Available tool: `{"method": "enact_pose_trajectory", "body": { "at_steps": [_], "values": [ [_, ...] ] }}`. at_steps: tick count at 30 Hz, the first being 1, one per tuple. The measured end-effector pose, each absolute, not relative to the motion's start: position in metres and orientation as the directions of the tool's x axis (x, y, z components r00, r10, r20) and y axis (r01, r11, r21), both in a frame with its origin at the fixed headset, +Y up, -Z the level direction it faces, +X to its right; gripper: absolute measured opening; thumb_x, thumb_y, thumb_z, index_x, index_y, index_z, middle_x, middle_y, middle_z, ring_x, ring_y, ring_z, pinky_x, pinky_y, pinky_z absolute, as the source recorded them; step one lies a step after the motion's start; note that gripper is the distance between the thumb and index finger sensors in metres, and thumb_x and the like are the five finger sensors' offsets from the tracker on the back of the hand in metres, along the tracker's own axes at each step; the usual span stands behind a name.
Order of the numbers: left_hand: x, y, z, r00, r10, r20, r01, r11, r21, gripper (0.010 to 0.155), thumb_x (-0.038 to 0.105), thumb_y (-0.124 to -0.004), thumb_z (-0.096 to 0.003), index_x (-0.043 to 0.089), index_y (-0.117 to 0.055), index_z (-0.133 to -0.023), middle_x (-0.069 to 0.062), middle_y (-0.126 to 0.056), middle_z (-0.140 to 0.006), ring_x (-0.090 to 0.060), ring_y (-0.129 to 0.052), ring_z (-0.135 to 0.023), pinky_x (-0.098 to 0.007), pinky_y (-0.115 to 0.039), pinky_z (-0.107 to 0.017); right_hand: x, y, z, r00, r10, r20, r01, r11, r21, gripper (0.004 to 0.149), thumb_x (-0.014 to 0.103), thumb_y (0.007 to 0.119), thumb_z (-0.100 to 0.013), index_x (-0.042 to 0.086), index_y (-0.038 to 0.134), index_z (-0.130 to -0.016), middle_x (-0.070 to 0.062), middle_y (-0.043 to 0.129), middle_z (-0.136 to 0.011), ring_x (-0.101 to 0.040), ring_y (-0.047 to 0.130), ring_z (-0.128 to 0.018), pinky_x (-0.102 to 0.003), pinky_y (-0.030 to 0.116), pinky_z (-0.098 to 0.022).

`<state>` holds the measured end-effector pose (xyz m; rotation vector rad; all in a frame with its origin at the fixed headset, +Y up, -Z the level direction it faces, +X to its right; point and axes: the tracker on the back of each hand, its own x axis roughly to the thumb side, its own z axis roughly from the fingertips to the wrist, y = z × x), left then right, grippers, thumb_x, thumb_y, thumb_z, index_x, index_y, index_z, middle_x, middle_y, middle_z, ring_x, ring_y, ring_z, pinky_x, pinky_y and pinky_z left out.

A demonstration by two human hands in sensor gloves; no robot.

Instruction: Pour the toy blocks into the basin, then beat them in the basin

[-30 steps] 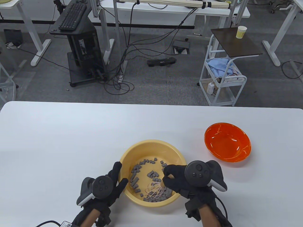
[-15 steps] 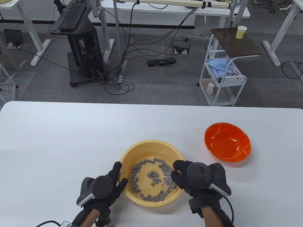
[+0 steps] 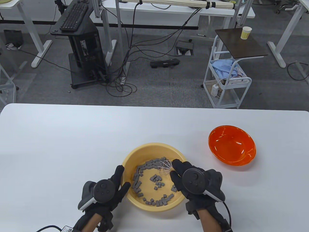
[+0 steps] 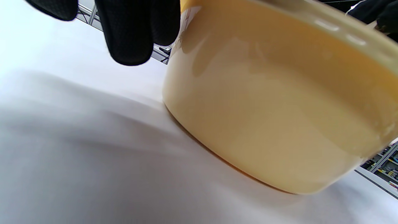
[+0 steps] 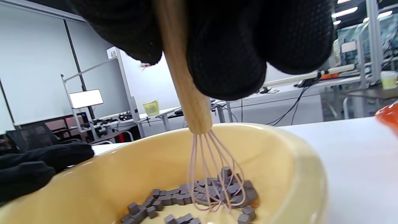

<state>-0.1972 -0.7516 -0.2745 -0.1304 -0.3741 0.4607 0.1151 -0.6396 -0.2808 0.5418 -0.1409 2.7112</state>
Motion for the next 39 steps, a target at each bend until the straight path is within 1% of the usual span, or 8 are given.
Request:
{"method": "enact_pose_trajectory", "body": {
  "at_steps": [6, 12, 18, 21, 25, 30, 32, 39],
  "values": [
    [-0.198, -0.751, -0.275, 0.834, 0.448, 0.323, -0.405, 0.894, -0.195, 0.075, 0.046, -0.046, -0.0703, -0.006, -0.02, -0.117, -0.032, -0.057, -0.119, -0.051, -0.081, -0.099, -0.08, -0.056, -0.067, 0.108, -0.651, -0.285, -0.779, 0.459, 0.427, -0.467, -0.879, 0.092, 0.047, 0.029, 0.075, -0.069, 0.0, 0.069, -0.106, -0.035, 0.082, -0.085, -0.038, 0.097, -0.053, -0.06, 0.079, -0.053],
    [-0.198, -0.752, -0.274, 0.832, 0.445, 0.331, -0.397, 0.895, -0.203, 0.076, 0.047, -0.044, -0.0704, -0.007, -0.018, -0.117, -0.034, -0.052, -0.121, -0.054, -0.078, -0.101, -0.082, -0.053, -0.066, 0.101, -0.657, -0.286, -0.695, 0.56, 0.452, -0.529, -0.823, 0.207, 0.048, 0.028, 0.074, -0.069, -0.001, 0.068, -0.106, -0.036, 0.082, -0.087, -0.04, 0.098, -0.055, -0.06, 0.079, -0.053],
    [-0.198, -0.752, -0.275, 0.832, 0.445, 0.331, -0.391, 0.894, -0.22, 0.077, 0.048, -0.044, -0.0705, -0.007, -0.017, -0.117, -0.035, -0.054, -0.12, -0.054, -0.078, -0.1, -0.082, -0.053, -0.067, 0.102, -0.653, -0.286, -0.595, 0.658, 0.462, -0.569, -0.751, 0.335, 0.047, 0.029, 0.075, -0.069, -0.003, 0.071, -0.104, -0.036, 0.085, -0.081, -0.039, 0.099, -0.05, -0.059, 0.08, -0.051],
    [-0.198, -0.753, -0.275, 0.828, 0.452, 0.332, -0.397, 0.891, -0.223, 0.076, 0.048, -0.043, -0.0704, -0.007, -0.016, -0.117, -0.035, -0.055, -0.119, -0.054, -0.079, -0.099, -0.082, -0.053, -0.066, 0.103, -0.648, -0.285, -0.583, 0.662, 0.47, -0.55, -0.748, 0.371, 0.048, 0.029, 0.076, -0.069, -0.005, 0.072, -0.102, -0.035, 0.087, -0.075, -0.035, 0.099, -0.045, -0.057, 0.081, -0.048],
    [-0.198, -0.753, -0.275, 0.83, 0.449, 0.332, -0.393, 0.892, -0.223, 0.076, 0.048, -0.043, -0.0704, -0.007, -0.016, -0.117, -0.036, -0.055, -0.119, -0.054, -0.079, -0.099, -0.082, -0.053, -0.066, 0.108, -0.64, -0.283, -0.62, 0.621, 0.479, -0.501, -0.783, 0.368, 0.047, 0.03, 0.077, -0.069, -0.004, 0.074, -0.101, -0.031, 0.089, -0.069, -0.029, 0.097, -0.038, -0.054, 0.082, -0.046],
    [-0.198, -0.753, -0.275, 0.829, 0.45, 0.332, -0.393, 0.891, -0.227, 0.076, 0.048, -0.042, -0.0703, -0.006, -0.015, -0.117, -0.036, -0.056, -0.118, -0.054, -0.079, -0.099, -0.083, -0.053, -0.066, 0.116, -0.629, -0.28, -0.649, 0.59, 0.48, -0.498, -0.807, 0.318, 0.045, 0.031, 0.079, -0.067, -0.003, 0.079, -0.097, -0.023, 0.091, -0.056, -0.021, 0.093, -0.028, -0.05, 0.084, -0.041],
    [-0.198, -0.753, -0.275, 0.829, 0.45, 0.331, -0.392, 0.891, -0.229, 0.076, 0.048, -0.042, -0.0703, -0.006, -0.015, -0.117, -0.036, -0.056, -0.118, -0.054, -0.079, -0.099, -0.083, -0.053, -0.066, 0.12, -0.624, -0.278, -0.665, 0.577, 0.474, -0.494, -0.816, 0.301, 0.044, 0.031, 0.08, -0.067, -0.003, 0.08, -0.095, -0.021, 0.091, -0.053, -0.019, 0.092, -0.026, -0.05, 0.085, -0.04],
    [-0.198, -0.753, -0.275, 0.829, 0.452, 0.331, -0.393, 0.89, -0.231, 0.077, 0.048, -0.042, -0.0703, -0.006, -0.014, -0.117, -0.037, -0.056, -0.118, -0.054, -0.079, -0.099, -0.083, -0.053, -0.066, 0.129, -0.611, -0.272, -0.74, 0.493, 0.457, -0.448, -0.869, 0.211, 0.042, 0.032, 0.082, -0.066, -0.001, 0.083, -0.092, -0.018, 0.09, -0.049, -0.017, 0.089, -0.023, -0.049, 0.084, -0.038]
  ]
}}
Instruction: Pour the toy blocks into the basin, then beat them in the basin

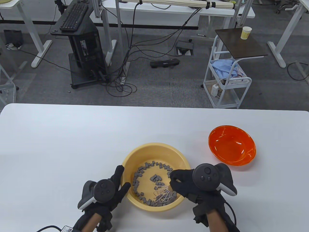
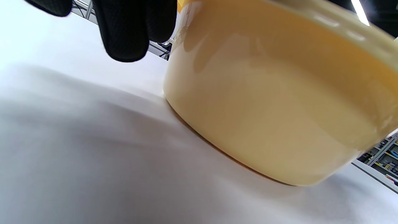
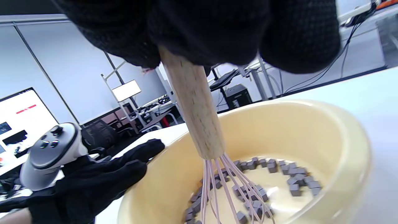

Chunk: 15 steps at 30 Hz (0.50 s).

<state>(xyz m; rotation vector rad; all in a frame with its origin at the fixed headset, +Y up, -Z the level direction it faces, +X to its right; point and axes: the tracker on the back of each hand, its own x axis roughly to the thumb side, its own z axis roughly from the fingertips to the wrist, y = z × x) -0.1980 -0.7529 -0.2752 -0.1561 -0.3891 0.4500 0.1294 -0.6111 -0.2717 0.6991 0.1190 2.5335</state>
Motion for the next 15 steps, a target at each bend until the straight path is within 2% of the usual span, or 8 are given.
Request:
{"method": "enact_pose_trajectory", "body": {
  "at_steps": [15],
  "values": [
    [-0.1984, -0.7522, -0.2756, 0.83, 0.453, 0.327, -0.39, 0.889, -0.242, 0.077, 0.049, -0.042, -0.0703, -0.005, -0.014, -0.117, -0.037, -0.055, -0.118, -0.055, -0.078, -0.099, -0.083, -0.052, -0.066, 0.1327, -0.6078, -0.2693, -0.851, 0.344, 0.397, -0.36, -0.932, 0.034, 0.041, 0.031, 0.081, -0.066, 0.001, 0.082, -0.094, -0.019, 0.089, -0.053, -0.019, 0.09, -0.027, -0.051, 0.083, -0.042]
  ]
}}
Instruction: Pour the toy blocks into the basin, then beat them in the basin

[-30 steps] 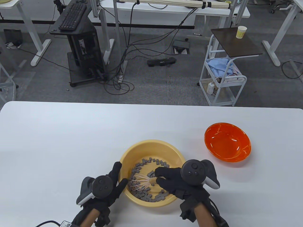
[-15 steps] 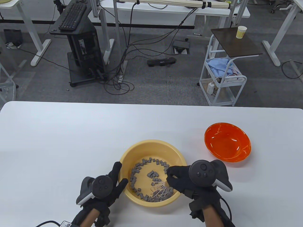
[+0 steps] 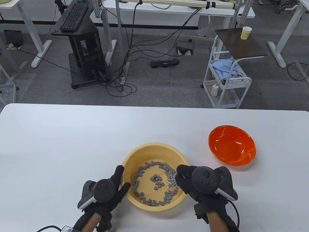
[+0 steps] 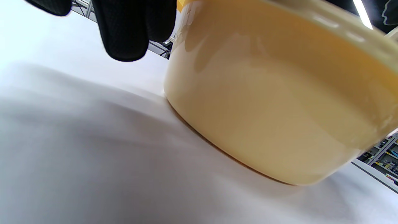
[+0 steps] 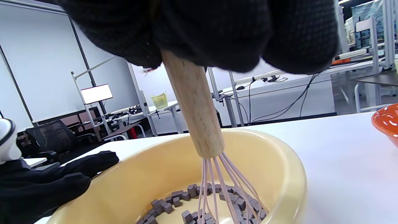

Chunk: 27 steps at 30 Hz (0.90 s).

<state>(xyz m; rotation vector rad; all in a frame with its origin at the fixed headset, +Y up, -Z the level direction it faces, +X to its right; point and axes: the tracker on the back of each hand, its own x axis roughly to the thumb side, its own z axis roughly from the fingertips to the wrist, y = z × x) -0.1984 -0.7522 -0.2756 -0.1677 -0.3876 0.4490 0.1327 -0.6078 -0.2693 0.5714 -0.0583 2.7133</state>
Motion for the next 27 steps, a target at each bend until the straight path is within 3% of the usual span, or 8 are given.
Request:
{"method": "enact_pose_trajectory", "body": {
  "at_steps": [10, 15, 27],
  "values": [
    [-0.199, -0.75, -0.277, 0.837, 0.441, 0.324, -0.367, 0.892, -0.265, 0.077, 0.048, -0.042, -0.0705, -0.005, -0.013, -0.117, -0.039, -0.052, -0.119, -0.056, -0.076, -0.1, -0.084, -0.051, -0.066, 0.129, -0.621, -0.277, -0.885, 0.301, 0.355, -0.328, -0.944, -0.018, 0.043, 0.031, 0.079, -0.068, 0.002, 0.077, -0.1, -0.024, 0.089, -0.066, -0.028, 0.095, -0.038, -0.056, 0.081, -0.049],
    [-0.199, -0.75, -0.277, 0.834, 0.446, 0.324, -0.371, 0.889, -0.268, 0.077, 0.048, -0.042, -0.0705, -0.005, -0.012, -0.117, -0.039, -0.052, -0.119, -0.056, -0.076, -0.1, -0.084, -0.051, -0.066, 0.13, -0.63, -0.281, -0.852, 0.383, 0.355, -0.4, -0.916, 0.03, 0.045, 0.03, 0.076, -0.069, 0.0, 0.072, -0.103, -0.031, 0.086, -0.078, -0.036, 0.097, -0.048, -0.06, 0.078, -0.053],
    [-0.199, -0.751, -0.277, 0.83, 0.455, 0.323, -0.379, 0.885, -0.271, 0.077, 0.048, -0.041, -0.0705, -0.005, -0.012, -0.117, -0.039, -0.053, -0.119, -0.056, -0.076, -0.1, -0.084, -0.051, -0.066, 0.108, -0.655, -0.289, -0.729, 0.539, 0.422, -0.488, -0.841, 0.232, 0.05, 0.028, 0.075, -0.069, -0.002, 0.065, -0.109, -0.036, 0.079, -0.091, -0.043, 0.097, -0.059, -0.062, 0.077, -0.056]
  ]
}}
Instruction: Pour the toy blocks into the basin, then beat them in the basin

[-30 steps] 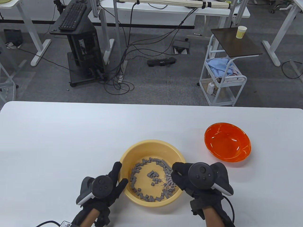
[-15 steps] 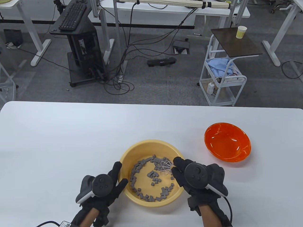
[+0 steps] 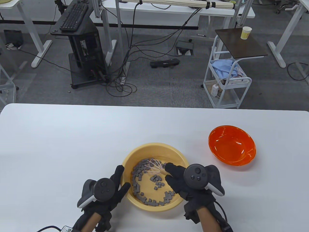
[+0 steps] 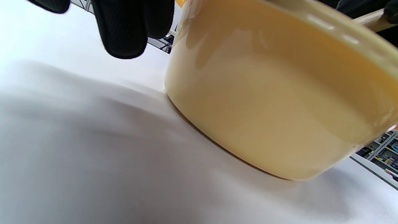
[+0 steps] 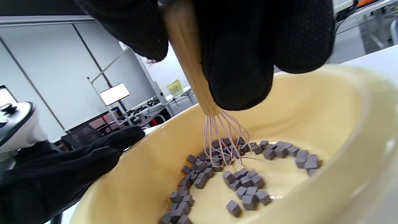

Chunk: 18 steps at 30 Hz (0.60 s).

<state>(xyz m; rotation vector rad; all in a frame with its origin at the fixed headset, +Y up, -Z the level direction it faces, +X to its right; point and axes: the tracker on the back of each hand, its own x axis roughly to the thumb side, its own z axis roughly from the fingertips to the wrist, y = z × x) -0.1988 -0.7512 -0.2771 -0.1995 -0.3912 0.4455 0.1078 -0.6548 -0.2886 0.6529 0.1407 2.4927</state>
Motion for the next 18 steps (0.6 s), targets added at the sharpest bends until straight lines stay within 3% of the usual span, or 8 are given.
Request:
{"method": "enact_pose_trajectory", "body": {
  "at_steps": [11, 18],
  "values": [
    [-0.199, -0.751, -0.277, 0.829, 0.456, 0.324, -0.379, 0.884, -0.274, 0.077, 0.049, -0.041, -0.0705, -0.005, -0.011, -0.117, -0.039, -0.053, -0.119, -0.056, -0.076, -0.101, -0.084, -0.051, -0.066, 0.104, -0.651, -0.287, -0.604, 0.643, 0.471, -0.513, -0.766, 0.388, 0.049, 0.027, 0.077, -0.068, -0.003, 0.068, -0.106, -0.037, 0.082, -0.087, -0.041, 0.097, -0.057, -0.061, 0.077, -0.055],
    [-0.199, -0.751, -0.277, 0.829, 0.456, 0.324, -0.379, 0.884, -0.274, 0.077, 0.049, -0.041, -0.0705, -0.004, -0.011, -0.117, -0.039, -0.053, -0.119, -0.056, -0.076, -0.1, -0.084, -0.051, -0.066, 0.115, -0.639, -0.285, -0.608, 0.637, 0.474, -0.512, -0.771, 0.379, 0.046, 0.03, 0.079, -0.067, -0.001, 0.075, -0.101, -0.03, 0.088, -0.069, -0.027, 0.094, -0.038, -0.055, 0.081, -0.048]
  ]
}}
